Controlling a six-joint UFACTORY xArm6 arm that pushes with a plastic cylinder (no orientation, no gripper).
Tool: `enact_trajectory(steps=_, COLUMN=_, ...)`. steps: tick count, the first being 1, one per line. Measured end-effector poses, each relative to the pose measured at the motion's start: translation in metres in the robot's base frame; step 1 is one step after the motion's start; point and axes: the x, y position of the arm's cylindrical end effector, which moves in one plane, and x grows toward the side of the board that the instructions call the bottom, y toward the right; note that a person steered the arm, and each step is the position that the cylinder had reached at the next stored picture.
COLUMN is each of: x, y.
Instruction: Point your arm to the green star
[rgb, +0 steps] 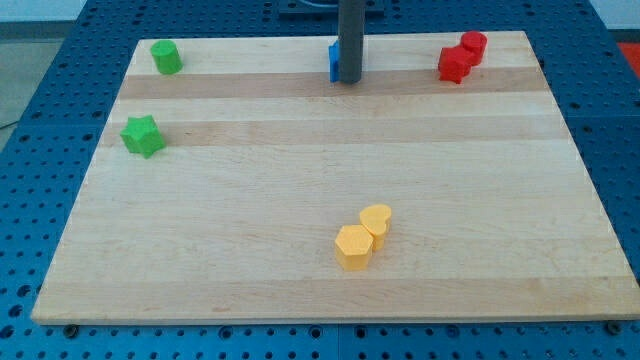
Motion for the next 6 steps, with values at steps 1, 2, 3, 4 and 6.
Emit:
enact_trajectory(steps=1, x=0.031, y=-0.004)
enact_trajectory(steps=2, x=0.09, y=-0.04)
enact_trajectory(steps=3, x=0.153, y=-0.097)
enact_trajectory(steps=4, x=0.195, y=-0.159)
enact_trajectory(steps=6, x=0.14, y=-0.28)
